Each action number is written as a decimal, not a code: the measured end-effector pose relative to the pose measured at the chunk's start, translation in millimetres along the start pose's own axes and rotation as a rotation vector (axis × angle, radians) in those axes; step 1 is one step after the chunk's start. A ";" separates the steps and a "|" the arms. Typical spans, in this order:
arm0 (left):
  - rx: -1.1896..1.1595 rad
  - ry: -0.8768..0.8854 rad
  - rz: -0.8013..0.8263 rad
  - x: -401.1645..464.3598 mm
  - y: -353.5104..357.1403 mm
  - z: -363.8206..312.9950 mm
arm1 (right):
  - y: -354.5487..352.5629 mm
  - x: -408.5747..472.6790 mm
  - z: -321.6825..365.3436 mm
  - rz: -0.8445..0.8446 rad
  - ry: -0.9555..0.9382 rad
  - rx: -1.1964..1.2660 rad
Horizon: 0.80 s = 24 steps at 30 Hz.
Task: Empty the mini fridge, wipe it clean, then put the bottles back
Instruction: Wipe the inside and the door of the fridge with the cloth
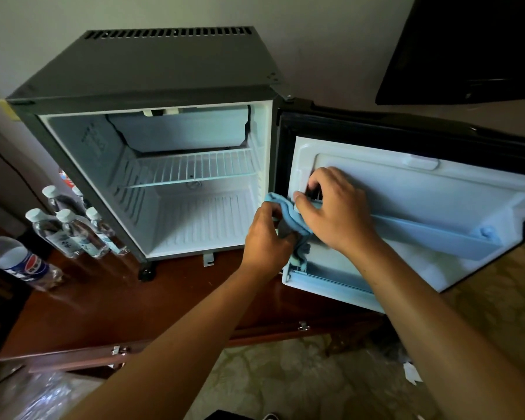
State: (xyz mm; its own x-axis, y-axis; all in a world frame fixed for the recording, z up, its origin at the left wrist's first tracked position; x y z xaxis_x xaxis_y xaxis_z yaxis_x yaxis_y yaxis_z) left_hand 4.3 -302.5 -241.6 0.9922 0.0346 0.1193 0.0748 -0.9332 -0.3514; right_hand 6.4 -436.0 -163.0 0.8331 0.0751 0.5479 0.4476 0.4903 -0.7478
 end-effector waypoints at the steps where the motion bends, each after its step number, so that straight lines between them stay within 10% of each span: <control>1: 0.003 -0.012 0.009 -0.2 1.0 1.8 | 0.0 0.0 -0.1 0.002 0.003 -0.002; 24: 0.131 0.024 -0.023 -4.1 -1.9 -6.5 | 1.6 -5.1 4.5 -0.010 -0.012 -0.037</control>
State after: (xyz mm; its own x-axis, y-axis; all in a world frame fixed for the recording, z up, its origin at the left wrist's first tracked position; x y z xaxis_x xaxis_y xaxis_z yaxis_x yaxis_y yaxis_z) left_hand -0.5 -303.2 -235.4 0.9876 0.0460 0.1502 0.1118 -0.8775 -0.4663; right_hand 1.5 -431.6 -165.4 0.8244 0.0810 0.5601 0.4680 0.4588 -0.7553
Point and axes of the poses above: each hand's wrist, its own x-axis towards the middle knuckle, its own y-axis out of the palm, z = x × y, the point moved 1 cm from there along x, towards the middle knuckle, and after that the axes turned 3 degrees about -z, right-handed, at the moved point
